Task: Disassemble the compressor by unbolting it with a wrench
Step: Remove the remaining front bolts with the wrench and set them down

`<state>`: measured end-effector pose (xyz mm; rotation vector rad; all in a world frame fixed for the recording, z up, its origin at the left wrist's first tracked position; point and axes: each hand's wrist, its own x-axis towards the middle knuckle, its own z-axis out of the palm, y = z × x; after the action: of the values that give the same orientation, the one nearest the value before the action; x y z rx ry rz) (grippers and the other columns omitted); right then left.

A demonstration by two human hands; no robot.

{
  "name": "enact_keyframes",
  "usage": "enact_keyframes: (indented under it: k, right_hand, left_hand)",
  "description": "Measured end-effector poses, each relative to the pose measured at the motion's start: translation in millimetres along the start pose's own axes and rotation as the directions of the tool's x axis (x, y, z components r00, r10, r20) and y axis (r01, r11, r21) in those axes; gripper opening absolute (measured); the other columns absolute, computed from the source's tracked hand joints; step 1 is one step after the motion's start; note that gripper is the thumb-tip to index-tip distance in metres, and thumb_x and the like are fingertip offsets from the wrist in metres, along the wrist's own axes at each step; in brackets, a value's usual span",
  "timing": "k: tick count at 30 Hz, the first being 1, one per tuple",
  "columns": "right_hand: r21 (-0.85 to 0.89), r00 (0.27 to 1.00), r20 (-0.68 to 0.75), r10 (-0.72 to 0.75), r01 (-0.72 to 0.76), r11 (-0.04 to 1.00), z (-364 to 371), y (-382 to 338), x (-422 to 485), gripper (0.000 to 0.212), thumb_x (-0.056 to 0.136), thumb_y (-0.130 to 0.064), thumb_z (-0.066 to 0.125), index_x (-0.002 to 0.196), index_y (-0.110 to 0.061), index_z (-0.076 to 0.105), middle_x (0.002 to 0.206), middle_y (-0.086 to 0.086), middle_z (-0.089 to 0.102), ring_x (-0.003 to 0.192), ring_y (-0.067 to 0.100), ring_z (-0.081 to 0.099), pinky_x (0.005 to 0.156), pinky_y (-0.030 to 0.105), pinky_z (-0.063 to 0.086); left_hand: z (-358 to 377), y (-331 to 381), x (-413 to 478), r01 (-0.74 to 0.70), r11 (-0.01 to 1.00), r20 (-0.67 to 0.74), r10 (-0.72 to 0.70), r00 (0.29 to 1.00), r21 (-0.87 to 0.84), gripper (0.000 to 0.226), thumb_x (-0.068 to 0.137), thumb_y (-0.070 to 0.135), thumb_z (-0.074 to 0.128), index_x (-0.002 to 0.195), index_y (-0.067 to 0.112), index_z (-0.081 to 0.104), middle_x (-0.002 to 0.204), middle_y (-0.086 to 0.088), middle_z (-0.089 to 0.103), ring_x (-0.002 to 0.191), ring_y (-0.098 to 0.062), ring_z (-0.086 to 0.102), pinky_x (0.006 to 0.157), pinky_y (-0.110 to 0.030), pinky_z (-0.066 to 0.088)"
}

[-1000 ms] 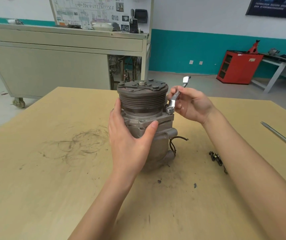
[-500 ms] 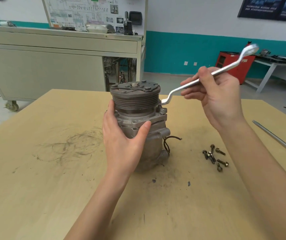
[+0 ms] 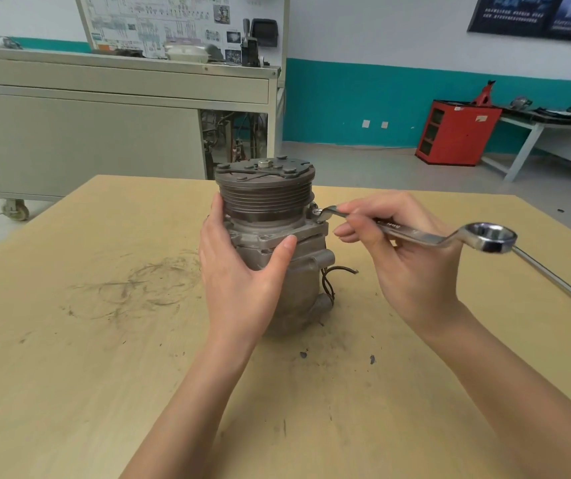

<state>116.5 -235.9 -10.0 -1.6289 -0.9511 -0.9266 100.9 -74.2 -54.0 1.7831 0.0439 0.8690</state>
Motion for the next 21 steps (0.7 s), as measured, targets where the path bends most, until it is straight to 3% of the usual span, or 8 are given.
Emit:
enact_keyframes:
  k: [2,4,7,9,14,17,21]
  right_hand:
    - [0.121,0.994,-0.039,0.1,-0.095,0.988,-1,4,0,0.013,0.097,-0.027,0.052,0.089,-0.02,0.059,0.083,-0.003,0.068,0.073,0.016,0.07,0.064,0.033,0.058]
    - [0.335,0.953,-0.04,0.3,-0.27,0.902,-7,15,3,0.015,0.099,-0.018,0.045,0.088,-0.017,0.056,0.085,0.0,0.071,0.071,0.019,0.071,0.065,0.029,0.057]
    - [0.598,0.808,0.158,0.567,-0.535,0.596,-15,43,18,0.022,0.1,-0.014,0.037,0.086,-0.008,0.052,0.084,0.005,0.072,0.068,0.018,0.069,0.061,0.024,0.055]
    - [0.652,0.727,0.312,0.612,-0.632,0.419,-16,63,32,0.022,0.098,-0.015,0.041,0.083,-0.006,0.056,0.082,0.008,0.072,0.064,0.013,0.067,0.057,0.019,0.054]
    - [0.603,0.549,0.656,0.517,-0.794,0.079,5,98,55,0.036,0.094,-0.017,0.042,0.073,-0.01,0.07,0.075,0.006,0.07,0.055,0.006,0.064,0.052,0.013,0.053]
    - [0.588,0.501,0.703,0.505,-0.809,-0.016,21,107,58,0.036,0.093,-0.02,0.043,0.072,-0.009,0.07,0.07,0.004,0.068,0.051,0.006,0.063,0.048,0.011,0.05]
    - [0.657,0.535,0.592,0.602,-0.753,0.023,26,99,56,0.037,0.098,-0.028,0.044,0.074,-0.01,0.067,0.067,0.004,0.068,0.055,0.008,0.065,0.051,0.013,0.052]
  left_hand:
    - [0,0,0,0.002,1.0,0.001,-0.002,1.0,0.001,0.093,0.075,0.05,0.066,0.152,0.023,0.022,0.143,0.013,0.035,0.137,-0.006,0.031,0.116,-0.037,0.029]
    - [-1,0,0,0.005,1.0,0.002,-0.005,1.0,0.002,0.093,0.075,0.051,0.065,0.152,0.024,0.021,0.146,0.011,0.035,0.139,-0.008,0.031,0.117,-0.039,0.029]
    - [-1,1,-1,0.01,1.0,0.004,-0.01,1.0,0.006,0.094,0.074,0.053,0.065,0.152,0.024,0.021,0.149,0.008,0.034,0.139,-0.009,0.031,0.116,-0.042,0.03]
    - [-1,1,-1,0.013,1.0,0.009,-0.013,1.0,0.007,0.094,0.075,0.053,0.065,0.152,0.025,0.02,0.149,0.007,0.035,0.139,-0.009,0.031,0.116,-0.043,0.03]
    - [-1,3,-1,0.008,1.0,0.01,-0.008,1.0,0.007,0.094,0.074,0.052,0.065,0.152,0.023,0.021,0.14,0.016,0.033,0.137,-0.005,0.03,0.117,-0.038,0.028]
    - [0,2,0,0.006,1.0,0.001,-0.006,1.0,0.003,0.094,0.074,0.051,0.065,0.152,0.022,0.022,0.137,0.019,0.031,0.135,-0.002,0.029,0.116,-0.034,0.028]
    - [-1,2,0,0.005,1.0,0.001,-0.005,1.0,-0.001,0.094,0.073,0.051,0.065,0.152,0.023,0.022,0.14,0.017,0.032,0.136,-0.003,0.03,0.116,-0.035,0.028]
